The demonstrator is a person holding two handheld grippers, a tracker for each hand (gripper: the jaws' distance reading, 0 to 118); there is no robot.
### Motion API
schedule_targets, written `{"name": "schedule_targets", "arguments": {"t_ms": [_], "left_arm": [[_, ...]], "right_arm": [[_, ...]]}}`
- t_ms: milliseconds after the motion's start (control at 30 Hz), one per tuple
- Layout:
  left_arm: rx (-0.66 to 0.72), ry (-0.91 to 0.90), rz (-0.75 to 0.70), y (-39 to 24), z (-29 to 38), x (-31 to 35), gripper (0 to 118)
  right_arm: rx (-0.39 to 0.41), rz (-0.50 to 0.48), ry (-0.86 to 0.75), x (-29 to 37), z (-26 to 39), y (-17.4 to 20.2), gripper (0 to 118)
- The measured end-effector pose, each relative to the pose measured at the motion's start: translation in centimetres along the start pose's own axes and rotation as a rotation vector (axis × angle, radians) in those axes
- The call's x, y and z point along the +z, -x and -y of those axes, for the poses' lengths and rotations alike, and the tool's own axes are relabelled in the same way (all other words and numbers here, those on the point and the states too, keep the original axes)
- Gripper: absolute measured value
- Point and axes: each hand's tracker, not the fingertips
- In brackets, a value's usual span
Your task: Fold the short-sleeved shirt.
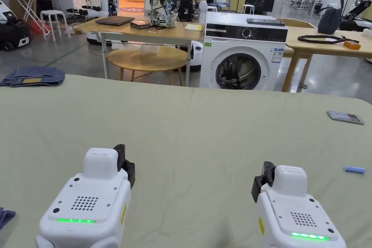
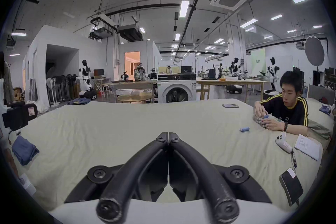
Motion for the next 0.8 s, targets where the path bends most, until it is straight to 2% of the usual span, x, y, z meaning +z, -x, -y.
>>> {"name": "schedule_targets", "arguments": {"t_ms": [133,167,200,233,267,300,333,467,533,567,800], "left_arm": [[0.000,-0.012,0.001,0.1,-0.1,-0.8,1],[-0.017,-0.025,-0.024,0.1,0.0,-0.9,13],[-0.034,-0.041,-0.034,0.0,0.1,-0.9,24],[-0.038,-0.055,-0.033,0.0,0.1,-0.9,35],[-0.039,-0.057,-0.024,0.0,0.1,-0.9,54],[-0.039,-0.057,-0.009,0.1,0.1,-1.0,67],[-0.037,-0.044,0.004,0.1,0.0,-1.2,70],[-0.031,-0.032,0.026,0.0,-0.1,-1.3,71],[-0.021,-0.028,0.020,0.3,0.2,-1.6,71],[-0.010,-0.021,0.019,0.4,0.2,-1.7,71],[0.058,0.009,0.032,0.9,0.2,-1.5,71]], "right_arm": [[0.006,0.014,-0.001,-0.2,0.0,0.2,0],[0.009,0.017,-0.001,-0.2,0.0,0.2,6],[0.013,0.019,-0.001,-0.2,0.1,0.2,20],[0.015,0.018,-0.002,-0.2,0.1,0.2,39],[0.019,0.020,0.001,-0.2,0.2,0.3,62],[0.020,0.023,0.002,-0.3,0.2,0.3,69],[0.015,0.023,-0.002,-0.3,0.2,0.2,70],[0.041,0.043,-0.013,-0.4,0.0,0.2,75],[0.046,0.035,-0.015,-0.6,-0.1,0.2,85],[0.046,0.033,-0.019,-0.6,-0.1,0.1,87],[0.024,-0.006,0.002,-0.9,-0.7,-0.4,87]]}}
